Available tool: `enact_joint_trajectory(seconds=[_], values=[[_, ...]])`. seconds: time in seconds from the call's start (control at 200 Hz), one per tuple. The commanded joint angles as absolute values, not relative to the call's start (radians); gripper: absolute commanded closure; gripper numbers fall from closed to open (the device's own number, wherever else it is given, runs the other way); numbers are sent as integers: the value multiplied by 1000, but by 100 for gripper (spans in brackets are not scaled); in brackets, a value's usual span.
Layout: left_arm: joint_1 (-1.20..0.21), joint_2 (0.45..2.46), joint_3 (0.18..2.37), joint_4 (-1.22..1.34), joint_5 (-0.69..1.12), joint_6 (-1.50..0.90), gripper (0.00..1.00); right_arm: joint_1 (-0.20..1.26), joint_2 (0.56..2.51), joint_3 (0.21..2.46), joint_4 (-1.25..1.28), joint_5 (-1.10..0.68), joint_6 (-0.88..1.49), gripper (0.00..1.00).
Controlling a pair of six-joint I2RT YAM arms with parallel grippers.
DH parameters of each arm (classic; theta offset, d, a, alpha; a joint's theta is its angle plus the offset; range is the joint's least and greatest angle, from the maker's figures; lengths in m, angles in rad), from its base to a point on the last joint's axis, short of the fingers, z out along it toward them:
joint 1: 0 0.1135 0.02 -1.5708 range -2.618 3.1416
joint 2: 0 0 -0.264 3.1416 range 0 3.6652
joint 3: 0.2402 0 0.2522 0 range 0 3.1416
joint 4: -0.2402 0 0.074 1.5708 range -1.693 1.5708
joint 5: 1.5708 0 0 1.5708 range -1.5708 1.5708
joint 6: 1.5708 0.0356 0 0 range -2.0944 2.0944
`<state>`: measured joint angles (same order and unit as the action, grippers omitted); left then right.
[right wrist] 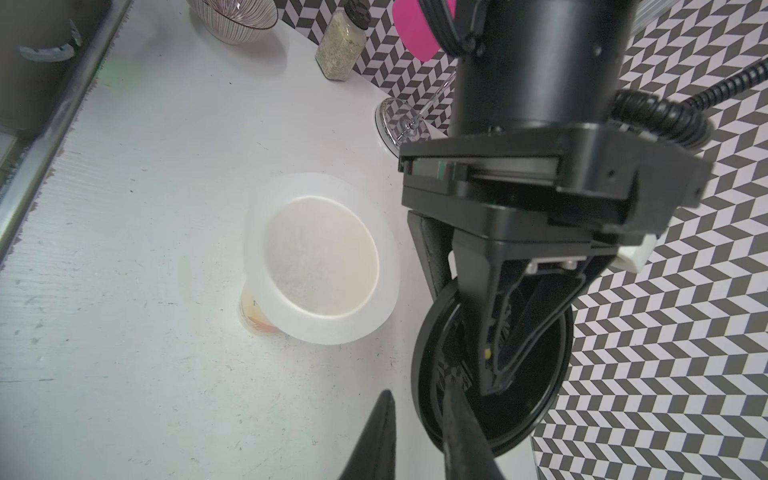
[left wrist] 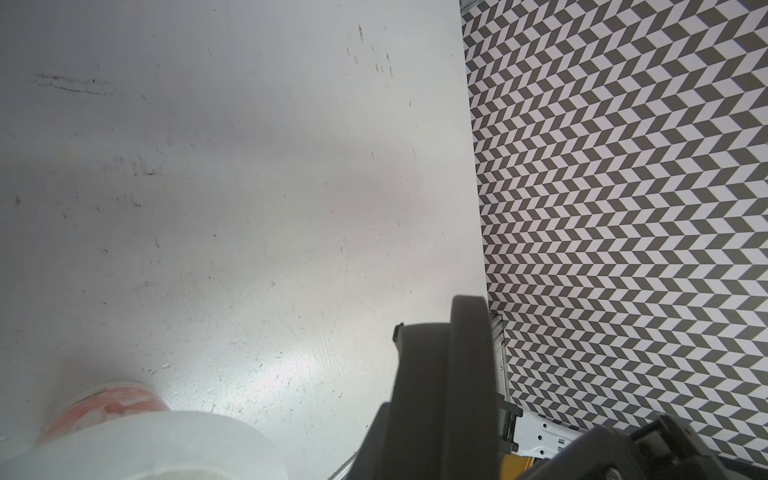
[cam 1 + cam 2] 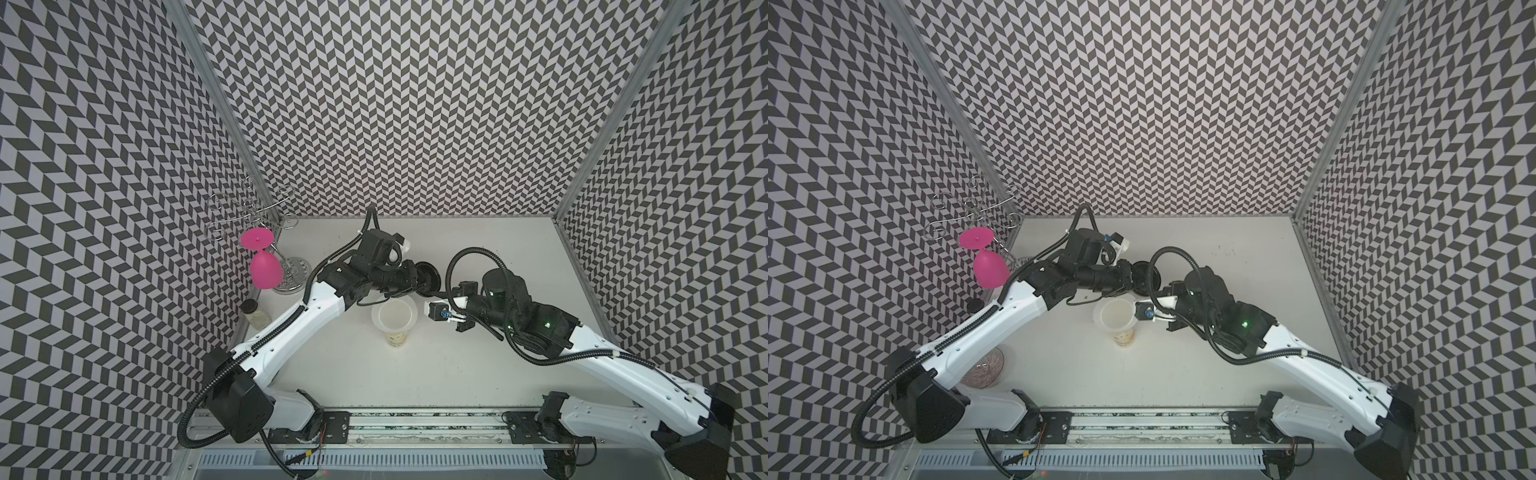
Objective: Put the leak-proof paper on the milk tea cups
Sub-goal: Pick up the cup lid from the center of the board.
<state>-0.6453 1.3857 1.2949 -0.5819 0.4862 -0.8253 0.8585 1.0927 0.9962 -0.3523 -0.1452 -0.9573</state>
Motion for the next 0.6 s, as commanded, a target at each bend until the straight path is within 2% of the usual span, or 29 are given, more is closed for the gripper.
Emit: enact_joint_trajectory(seconds=[0.0, 0.596], values=[[-646, 1367, 1324, -598, 483, -805, 77, 853, 1114, 1028, -337, -140, -963, 78], [-656, 1392, 1353, -619, 491, -778, 77, 852, 1202, 1068, -336, -165, -991, 78]])
